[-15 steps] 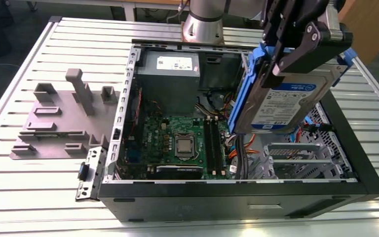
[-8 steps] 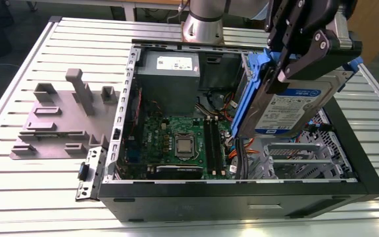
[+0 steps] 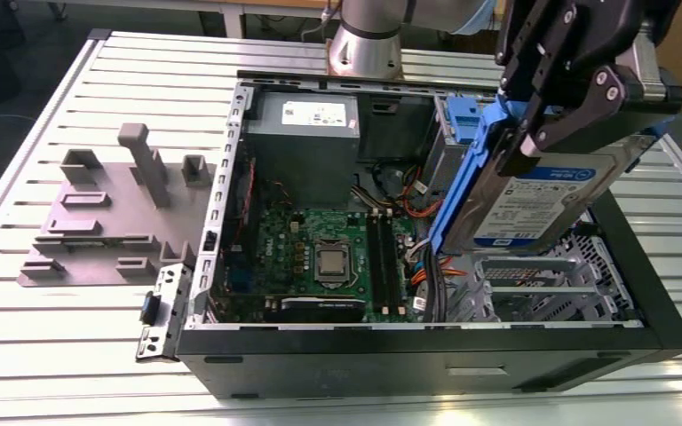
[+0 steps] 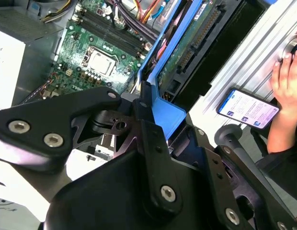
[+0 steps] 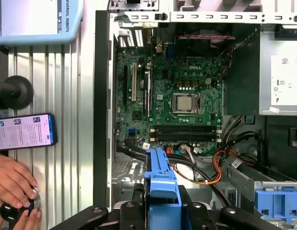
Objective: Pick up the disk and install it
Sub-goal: 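Insert the disk into the insertion slot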
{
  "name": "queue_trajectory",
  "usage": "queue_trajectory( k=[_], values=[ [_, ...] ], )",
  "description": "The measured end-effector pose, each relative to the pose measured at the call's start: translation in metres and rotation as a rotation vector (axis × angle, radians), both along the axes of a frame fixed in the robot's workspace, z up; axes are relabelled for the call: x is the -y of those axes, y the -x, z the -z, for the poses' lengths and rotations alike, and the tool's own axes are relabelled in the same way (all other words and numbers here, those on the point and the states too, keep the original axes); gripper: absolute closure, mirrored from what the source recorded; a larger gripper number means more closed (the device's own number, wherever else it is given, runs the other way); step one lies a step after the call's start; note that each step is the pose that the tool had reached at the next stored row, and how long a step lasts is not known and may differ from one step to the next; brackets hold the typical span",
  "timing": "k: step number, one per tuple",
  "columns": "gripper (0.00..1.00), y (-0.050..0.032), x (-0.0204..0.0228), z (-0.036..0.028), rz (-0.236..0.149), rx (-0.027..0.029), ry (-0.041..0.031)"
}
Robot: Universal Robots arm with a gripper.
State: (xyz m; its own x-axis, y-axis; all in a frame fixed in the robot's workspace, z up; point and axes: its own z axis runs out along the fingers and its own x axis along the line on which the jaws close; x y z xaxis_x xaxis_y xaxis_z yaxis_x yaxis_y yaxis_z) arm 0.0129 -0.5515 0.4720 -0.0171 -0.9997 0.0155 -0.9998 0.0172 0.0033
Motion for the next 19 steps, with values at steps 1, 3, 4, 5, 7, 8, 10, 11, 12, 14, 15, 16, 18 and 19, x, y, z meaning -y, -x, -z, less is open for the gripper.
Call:
queue_trajectory(
  k=[1,3,4,5,7,8,10,11,12,14,15,16,18,19],
  values=[
    [0.64,-0.0017,0.0008,0.0002,0.000,0.0000,0.0000],
    [0.64,-0.0043,0.0024,0.0008,0.000,-0.0001,0.0001],
    [0.64,-0.0061,0.0031,0.0012,0.000,-0.0001,0.0001],
    [0.64,-0.0106,0.0042,0.0029,0.000,0.0000,-0.0001],
    [0.64,-0.0142,0.0047,0.0041,0.000,0.0000,-0.0001],
    [0.64,-0.0160,0.0051,0.0048,0.000,0.0000,0.0000],
    [0.64,-0.0199,0.0059,0.0058,0.000,0.0000,0.0002],
    [0.64,-0.0222,0.0065,0.0064,0.000,0.0000,0.0001],
    [0.64,-0.0244,0.0070,0.0071,0.000,0.0000,-0.0001],
    [0.64,-0.0283,0.0077,0.0085,0.000,0.0000,-0.0001],
    [0.64,-0.0305,0.0079,0.0093,0.000,0.0000,0.0001],
    [0.64,-0.0325,0.0081,0.0100,0.000,0.0000,0.0002],
    [0.64,-0.0367,0.0083,0.0116,0.000,0.0000,0.0004],
    [0.64,-0.0388,0.0085,0.0124,0.000,0.0000,0.0004]
  ],
)
